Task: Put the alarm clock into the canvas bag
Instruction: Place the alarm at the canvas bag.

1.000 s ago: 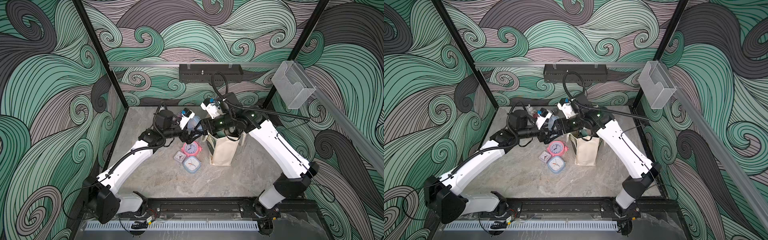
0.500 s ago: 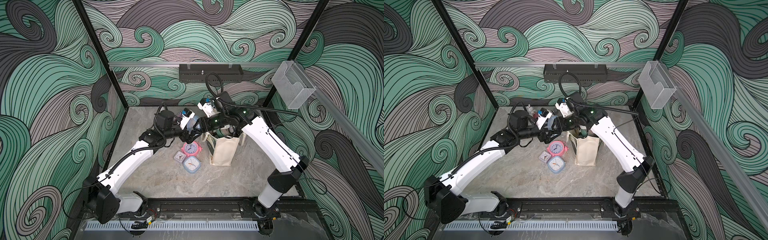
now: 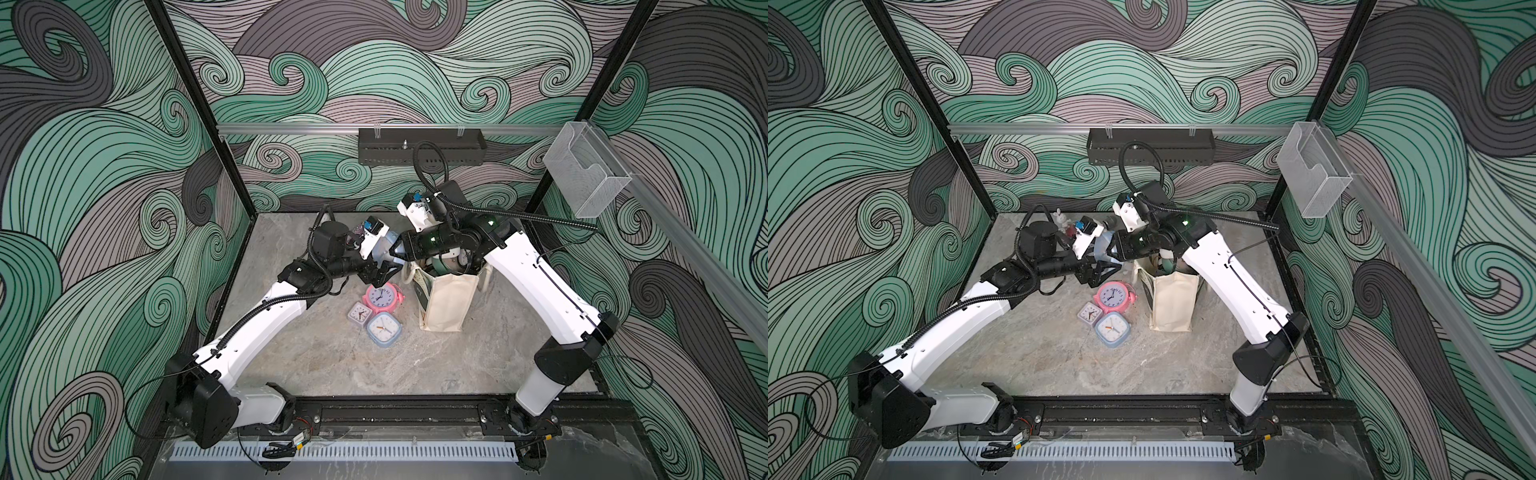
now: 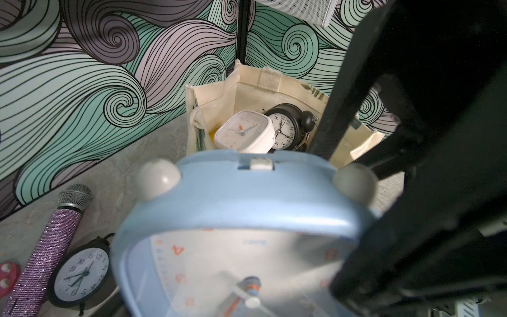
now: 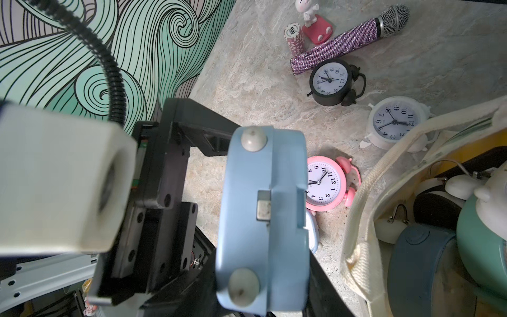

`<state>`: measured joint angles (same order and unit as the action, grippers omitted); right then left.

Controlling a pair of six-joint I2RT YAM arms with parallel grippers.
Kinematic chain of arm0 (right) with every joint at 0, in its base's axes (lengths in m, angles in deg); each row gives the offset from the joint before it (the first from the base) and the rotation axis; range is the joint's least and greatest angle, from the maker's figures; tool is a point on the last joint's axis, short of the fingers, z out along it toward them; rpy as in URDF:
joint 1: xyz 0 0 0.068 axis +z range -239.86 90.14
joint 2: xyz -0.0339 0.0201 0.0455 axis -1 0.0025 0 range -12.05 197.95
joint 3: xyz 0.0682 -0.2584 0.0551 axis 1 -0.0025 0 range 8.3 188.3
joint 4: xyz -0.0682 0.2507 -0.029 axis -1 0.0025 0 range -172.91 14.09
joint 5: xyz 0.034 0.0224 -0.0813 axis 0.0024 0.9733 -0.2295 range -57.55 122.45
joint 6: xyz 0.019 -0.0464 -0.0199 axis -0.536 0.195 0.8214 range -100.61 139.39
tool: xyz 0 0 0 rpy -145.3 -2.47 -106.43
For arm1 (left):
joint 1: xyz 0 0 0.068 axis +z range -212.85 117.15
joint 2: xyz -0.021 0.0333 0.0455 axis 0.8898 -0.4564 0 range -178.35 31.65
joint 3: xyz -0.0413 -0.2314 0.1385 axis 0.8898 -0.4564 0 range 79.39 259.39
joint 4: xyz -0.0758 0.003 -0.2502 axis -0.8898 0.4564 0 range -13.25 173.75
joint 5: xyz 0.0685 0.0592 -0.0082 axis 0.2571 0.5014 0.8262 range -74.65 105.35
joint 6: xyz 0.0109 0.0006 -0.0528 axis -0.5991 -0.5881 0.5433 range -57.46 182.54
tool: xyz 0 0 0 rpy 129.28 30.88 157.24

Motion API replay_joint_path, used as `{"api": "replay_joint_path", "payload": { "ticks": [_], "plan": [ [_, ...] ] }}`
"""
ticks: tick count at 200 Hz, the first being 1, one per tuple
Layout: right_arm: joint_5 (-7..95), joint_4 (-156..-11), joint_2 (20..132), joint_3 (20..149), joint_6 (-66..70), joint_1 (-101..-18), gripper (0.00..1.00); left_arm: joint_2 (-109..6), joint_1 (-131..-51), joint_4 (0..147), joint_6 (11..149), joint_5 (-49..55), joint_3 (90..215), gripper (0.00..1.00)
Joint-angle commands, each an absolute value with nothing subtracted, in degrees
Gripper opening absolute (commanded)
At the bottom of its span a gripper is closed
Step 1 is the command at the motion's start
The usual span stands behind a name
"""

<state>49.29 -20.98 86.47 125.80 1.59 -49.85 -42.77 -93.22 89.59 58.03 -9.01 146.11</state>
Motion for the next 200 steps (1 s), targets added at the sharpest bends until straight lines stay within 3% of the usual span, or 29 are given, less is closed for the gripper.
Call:
{"api": "replay_joint_path", "payload": {
  "ticks": [1, 30, 63, 96, 128, 200],
  "plan": [
    [48.62, -20.51, 84.92, 127.07, 1.74, -50.5, 0.2, -41.35, -93.63, 88.46, 60.57, -6.96, 146.59, 0.99],
    [42.18, -20.57, 79.79, 128.26, 3.19, -53.3, 0.22, -41.96, -93.64, 89.72, 67.1, -2.26, 148.14, 0.99],
    [38.82, -20.47, 74.42, 123.07, 1.35, -62.66, 0.22, -41.07, -93.68, 90.87, 74.56, 4.53, 147.59, 0.99],
    [37.02, -20.5, 72.76, 115.67, 0.71, -67.77, 0.21, -43.14, -94.64, 91.34, 77.2, -0.22, 148.2, 0.99],
    [39.04, -20.51, 72.16, 112.64, 1.87, -67.97, 0.21, -48.71, -96.8, 97.58, 75.88, -5.15, 154.92, 0.92],
    [43.25, -20.37, 73.89, 107.82, 10.24, -65.65, 0.18, -52.28, -98.69, 97.93, 77.17, -7.5, 155.27, 0.92]
  ]
}}
